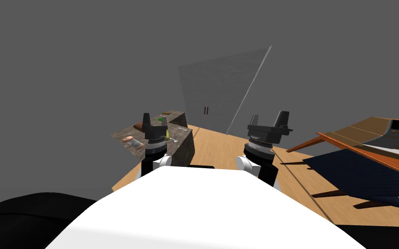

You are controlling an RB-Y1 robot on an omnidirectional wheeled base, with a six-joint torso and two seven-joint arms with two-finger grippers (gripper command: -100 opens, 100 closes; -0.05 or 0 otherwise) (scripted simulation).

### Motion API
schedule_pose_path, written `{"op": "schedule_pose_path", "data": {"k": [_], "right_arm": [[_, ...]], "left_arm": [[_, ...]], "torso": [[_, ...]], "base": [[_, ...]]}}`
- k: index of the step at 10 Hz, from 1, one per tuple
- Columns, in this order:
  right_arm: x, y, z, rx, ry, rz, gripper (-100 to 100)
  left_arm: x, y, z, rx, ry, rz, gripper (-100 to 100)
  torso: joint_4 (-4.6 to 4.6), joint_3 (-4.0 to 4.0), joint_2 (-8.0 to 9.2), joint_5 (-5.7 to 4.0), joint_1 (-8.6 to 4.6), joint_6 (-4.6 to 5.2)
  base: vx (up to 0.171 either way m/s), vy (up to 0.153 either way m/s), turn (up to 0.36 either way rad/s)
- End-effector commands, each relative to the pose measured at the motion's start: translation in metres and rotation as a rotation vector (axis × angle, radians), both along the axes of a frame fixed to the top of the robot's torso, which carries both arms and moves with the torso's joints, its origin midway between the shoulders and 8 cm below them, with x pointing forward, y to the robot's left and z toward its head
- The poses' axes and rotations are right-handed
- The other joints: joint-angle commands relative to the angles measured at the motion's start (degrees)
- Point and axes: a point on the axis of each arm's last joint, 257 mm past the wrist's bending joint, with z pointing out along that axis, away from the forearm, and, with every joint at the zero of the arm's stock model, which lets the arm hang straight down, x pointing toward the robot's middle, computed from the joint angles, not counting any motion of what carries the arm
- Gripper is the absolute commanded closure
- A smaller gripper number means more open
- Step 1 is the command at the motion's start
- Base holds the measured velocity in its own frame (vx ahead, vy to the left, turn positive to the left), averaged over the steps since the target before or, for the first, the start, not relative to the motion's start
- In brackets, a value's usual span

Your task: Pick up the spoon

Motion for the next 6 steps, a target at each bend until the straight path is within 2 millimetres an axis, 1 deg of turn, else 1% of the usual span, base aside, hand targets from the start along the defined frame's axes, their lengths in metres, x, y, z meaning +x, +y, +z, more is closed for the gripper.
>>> {"op": "schedule_pose_path", "data": {"k": [1, 3, 6], "right_arm": [[0.000, 0.000, 0.000, 0.000, 0.000, 0.000, 0], [0.000, 0.000, 0.000, 0.000, 0.000, 0.000, 0], [0.000, 0.000, 0.000, 0.000, 0.000, 0.000, 0]], "left_arm": [[0.003, 0.001, -0.005, 0.046, 0.027, 0.008, -100], [0.007, 0.005, -0.012, 0.093, 0.065, 0.027, -100], [0.017, 0.019, -0.030, 0.173, 0.153, 0.076, -100]], "torso": [[0.00, 0.00, 0.00, 0.00, 0.00, 0.00], [0.01, 0.04, 0.07, 0.01, 0.04, 0.01], [0.03, 0.07, 0.13, 0.01, 0.02, 0.01]], "base": [[-0.011, 0.002, -0.066], [-0.024, 0.007, -0.077], [-0.032, -0.001, -0.083]]}}
